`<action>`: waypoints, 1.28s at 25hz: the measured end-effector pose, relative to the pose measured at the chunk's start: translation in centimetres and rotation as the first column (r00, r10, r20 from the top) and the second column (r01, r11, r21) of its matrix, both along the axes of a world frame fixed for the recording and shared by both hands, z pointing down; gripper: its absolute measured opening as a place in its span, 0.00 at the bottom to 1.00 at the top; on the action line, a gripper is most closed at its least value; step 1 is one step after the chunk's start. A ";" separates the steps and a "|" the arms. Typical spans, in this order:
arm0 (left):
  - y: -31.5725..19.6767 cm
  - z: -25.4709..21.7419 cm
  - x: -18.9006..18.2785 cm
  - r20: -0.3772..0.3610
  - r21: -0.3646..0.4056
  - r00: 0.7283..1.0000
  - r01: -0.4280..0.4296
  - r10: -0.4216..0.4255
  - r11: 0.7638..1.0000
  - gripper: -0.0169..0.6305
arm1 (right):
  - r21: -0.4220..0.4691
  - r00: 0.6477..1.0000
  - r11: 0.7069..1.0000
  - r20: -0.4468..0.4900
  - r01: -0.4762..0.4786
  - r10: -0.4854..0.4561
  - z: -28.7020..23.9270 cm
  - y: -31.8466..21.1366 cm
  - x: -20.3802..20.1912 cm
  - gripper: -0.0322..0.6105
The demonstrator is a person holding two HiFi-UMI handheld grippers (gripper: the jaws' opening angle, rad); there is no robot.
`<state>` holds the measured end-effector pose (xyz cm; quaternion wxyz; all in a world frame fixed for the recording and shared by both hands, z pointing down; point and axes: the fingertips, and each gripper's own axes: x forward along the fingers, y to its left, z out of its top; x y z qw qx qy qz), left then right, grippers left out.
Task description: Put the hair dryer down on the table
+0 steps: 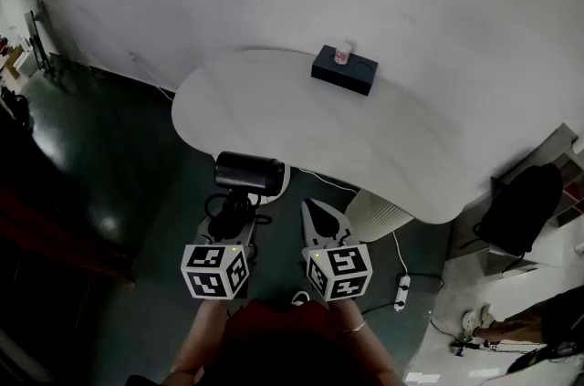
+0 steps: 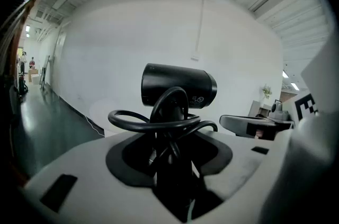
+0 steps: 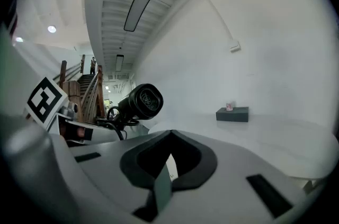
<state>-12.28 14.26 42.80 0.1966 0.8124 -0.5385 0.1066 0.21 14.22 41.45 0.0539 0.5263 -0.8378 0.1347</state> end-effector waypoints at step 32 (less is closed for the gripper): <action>-2.4 0.4 2.7 0.023 -0.019 0.997 0.074 -0.073 0.997 0.34 | -0.026 0.990 0.997 0.123 0.076 -0.072 0.6 -0.9 4.2 0.07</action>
